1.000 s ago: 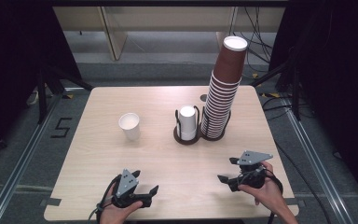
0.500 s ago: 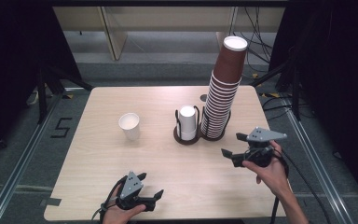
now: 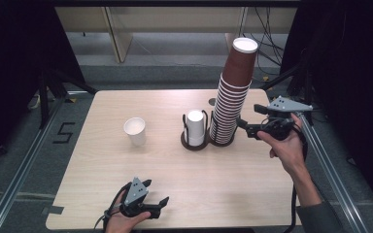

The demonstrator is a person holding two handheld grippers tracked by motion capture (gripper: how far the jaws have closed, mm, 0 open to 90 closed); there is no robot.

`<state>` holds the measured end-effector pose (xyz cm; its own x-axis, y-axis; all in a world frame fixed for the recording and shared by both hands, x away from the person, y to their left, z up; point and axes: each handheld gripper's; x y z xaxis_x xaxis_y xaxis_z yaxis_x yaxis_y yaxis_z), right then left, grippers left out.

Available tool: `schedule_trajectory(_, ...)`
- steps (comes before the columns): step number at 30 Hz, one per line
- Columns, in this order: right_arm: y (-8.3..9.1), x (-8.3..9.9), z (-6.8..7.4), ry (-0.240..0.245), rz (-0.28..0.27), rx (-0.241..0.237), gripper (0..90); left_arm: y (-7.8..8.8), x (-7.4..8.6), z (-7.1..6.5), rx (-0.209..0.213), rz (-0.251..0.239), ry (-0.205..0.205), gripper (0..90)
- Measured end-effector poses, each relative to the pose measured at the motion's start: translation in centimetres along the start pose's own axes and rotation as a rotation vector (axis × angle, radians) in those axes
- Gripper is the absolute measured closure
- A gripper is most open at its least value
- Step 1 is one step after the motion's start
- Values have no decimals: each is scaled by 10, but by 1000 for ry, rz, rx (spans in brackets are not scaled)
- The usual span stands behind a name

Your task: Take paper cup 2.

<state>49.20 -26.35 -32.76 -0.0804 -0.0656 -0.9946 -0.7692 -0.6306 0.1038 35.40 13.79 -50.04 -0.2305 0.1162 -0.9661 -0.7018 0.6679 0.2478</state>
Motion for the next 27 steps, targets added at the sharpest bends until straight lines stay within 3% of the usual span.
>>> schedule_trajectory(9, -14, -43, -10, 16, -21, 19, 155, 0, 0, 1, 5, -4, -1, 149)
schedule_trajectory(11, -18, -49, -13, 32, -38, 25, 155, 0, 0, 1, 8, -4, -4, 149)
schedule_trajectory(14, -22, -56, -13, 17, -24, 32, 154, 0, -1, 1, 9, -4, -4, 149)
schedule_trajectory(20, -31, -67, -17, 53, -38, 50, 155, 1, -2, 0, 9, -17, -5, 149)
schedule_trajectory(22, -34, -71, -17, 32, -30, 52, 154, 1, -2, 0, 12, -22, -2, 149)
schedule_trajectory(27, -45, -83, -19, 42, -35, 62, 154, 2, -3, 0, 17, -30, -1, 149)
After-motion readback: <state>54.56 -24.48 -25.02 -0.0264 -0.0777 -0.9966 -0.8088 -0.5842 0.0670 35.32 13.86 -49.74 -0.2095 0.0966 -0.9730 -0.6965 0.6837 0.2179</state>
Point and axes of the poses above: each handheld gripper's, and its own axes: y roughly backward along the jaws, x roughly out of its underside, z roughly to its left, and after that the axes turned 15 degrees about -z, right-handed
